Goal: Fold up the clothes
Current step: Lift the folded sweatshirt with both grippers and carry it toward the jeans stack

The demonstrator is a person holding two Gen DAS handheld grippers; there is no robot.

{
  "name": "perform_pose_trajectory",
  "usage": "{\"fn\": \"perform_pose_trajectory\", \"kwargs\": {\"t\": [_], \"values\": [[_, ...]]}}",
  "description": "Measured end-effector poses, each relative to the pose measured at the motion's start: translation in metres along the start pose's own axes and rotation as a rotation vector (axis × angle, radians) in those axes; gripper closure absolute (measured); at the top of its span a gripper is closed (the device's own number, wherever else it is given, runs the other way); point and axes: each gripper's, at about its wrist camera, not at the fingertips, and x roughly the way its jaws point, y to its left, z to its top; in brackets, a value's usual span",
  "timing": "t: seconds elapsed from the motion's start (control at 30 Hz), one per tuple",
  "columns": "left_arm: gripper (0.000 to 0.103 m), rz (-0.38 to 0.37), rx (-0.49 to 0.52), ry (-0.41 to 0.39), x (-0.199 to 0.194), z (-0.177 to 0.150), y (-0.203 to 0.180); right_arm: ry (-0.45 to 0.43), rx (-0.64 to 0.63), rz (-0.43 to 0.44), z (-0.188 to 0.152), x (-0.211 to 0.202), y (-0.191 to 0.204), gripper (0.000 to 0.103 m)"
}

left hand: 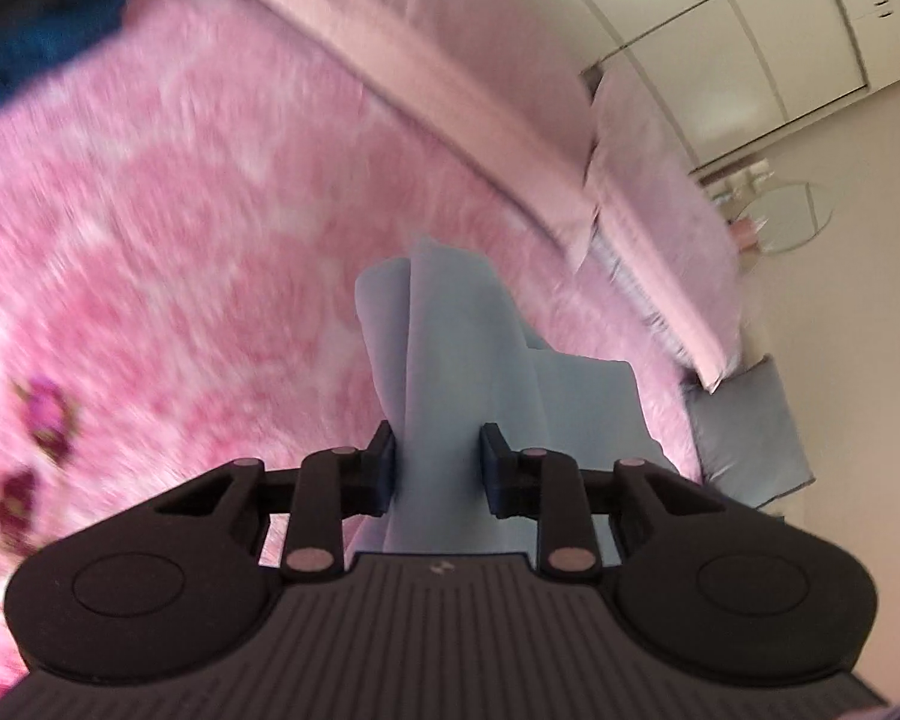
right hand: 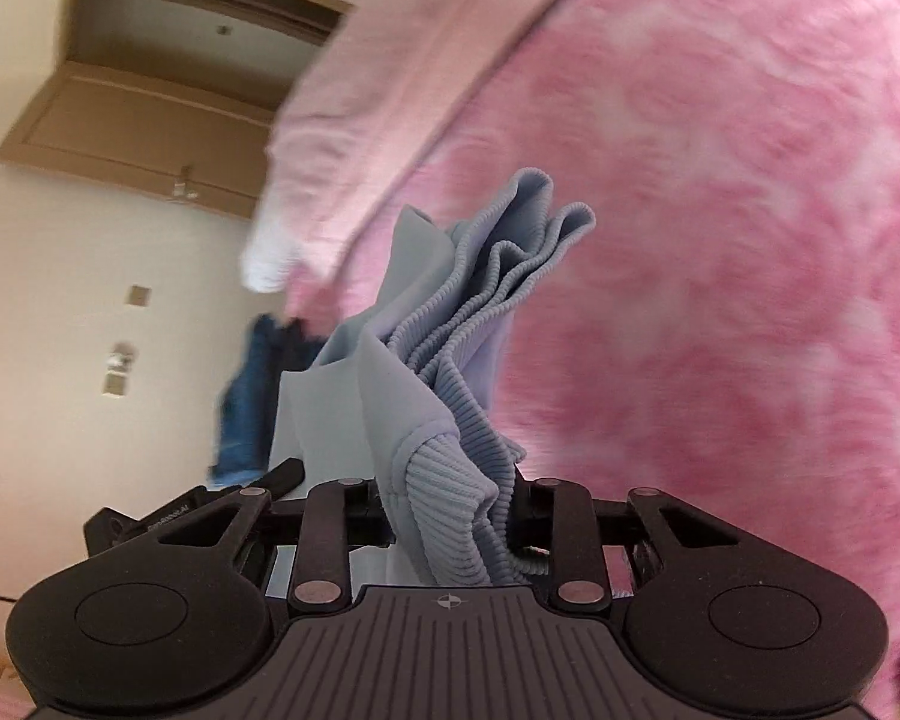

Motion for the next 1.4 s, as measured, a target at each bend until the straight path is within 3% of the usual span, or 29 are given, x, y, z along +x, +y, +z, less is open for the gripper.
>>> {"fn": "perform_pose_trajectory", "kwargs": {"t": [0.13,0.27,0.47,0.7,0.83,1.0,1.3,1.4], "values": [[0.080,0.000,0.018,-0.050,-0.057,0.030,0.014,0.009,-0.021,0.056,-0.014,0.013,0.049,0.074],[0.080,-0.006,0.040,-0.077,-0.121,0.077,0.058,0.008,-0.023,0.103,-0.036,0.058,0.102,0.074],[0.080,-0.020,0.101,-0.120,-0.211,0.184,0.131,-0.028,0.015,0.160,-0.067,0.164,0.200,0.074],[0.080,-0.048,0.195,-0.166,-0.265,0.320,0.187,-0.117,0.016,0.201,-0.070,0.277,0.308,0.074],[0.080,-0.066,0.185,-0.194,-0.273,0.370,0.216,-0.137,0.003,0.190,-0.051,0.329,0.348,0.074],[0.080,-0.082,0.142,-0.181,-0.259,0.404,0.251,-0.126,-0.035,0.138,-0.027,0.371,0.373,0.074],[0.079,-0.046,0.092,-0.089,-0.213,0.415,0.304,-0.084,0.029,0.033,-0.018,0.435,0.345,0.074],[0.076,0.030,0.119,-0.071,-0.192,0.414,0.321,-0.071,0.023,-0.017,-0.014,0.453,0.331,0.068]]}}
